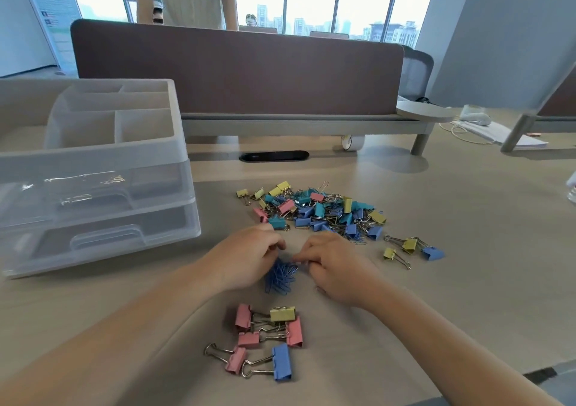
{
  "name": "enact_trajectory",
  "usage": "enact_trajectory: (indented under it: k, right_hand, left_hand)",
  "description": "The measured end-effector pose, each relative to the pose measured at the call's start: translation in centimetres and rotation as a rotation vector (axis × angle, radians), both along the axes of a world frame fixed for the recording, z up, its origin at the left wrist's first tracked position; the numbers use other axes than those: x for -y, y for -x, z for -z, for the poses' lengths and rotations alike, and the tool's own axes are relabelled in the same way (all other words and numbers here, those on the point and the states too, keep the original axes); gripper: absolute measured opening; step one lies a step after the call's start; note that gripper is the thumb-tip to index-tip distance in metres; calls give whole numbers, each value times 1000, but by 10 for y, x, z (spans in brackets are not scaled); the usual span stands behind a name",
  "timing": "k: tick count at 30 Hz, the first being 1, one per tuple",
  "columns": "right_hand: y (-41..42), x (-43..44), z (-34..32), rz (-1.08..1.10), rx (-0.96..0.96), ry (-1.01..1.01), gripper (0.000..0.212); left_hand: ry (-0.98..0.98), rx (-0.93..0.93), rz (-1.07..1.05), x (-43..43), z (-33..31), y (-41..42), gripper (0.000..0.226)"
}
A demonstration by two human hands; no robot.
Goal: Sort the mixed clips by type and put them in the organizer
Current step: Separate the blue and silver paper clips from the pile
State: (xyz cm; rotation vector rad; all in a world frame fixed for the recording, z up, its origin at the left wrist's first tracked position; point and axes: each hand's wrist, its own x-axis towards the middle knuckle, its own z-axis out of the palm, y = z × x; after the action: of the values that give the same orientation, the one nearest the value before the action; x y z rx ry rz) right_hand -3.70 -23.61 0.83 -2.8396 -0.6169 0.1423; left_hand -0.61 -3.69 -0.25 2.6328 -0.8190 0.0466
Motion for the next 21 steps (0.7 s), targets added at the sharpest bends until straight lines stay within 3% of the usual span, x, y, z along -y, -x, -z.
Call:
enact_trajectory:
  k: [8,16,21]
  right_hand:
    - [-6,49,-1,274,127,60,40]
    - [-14,62,3,310,134,78,40]
    - [-15,63,5,313,146,35,40]
  left_hand:
    - [-63,-76,76,46,-5,-11,40]
    - [-241,15,149,76,-5,-24,39]
    - [-226,-13,143,66,-6,-21,43]
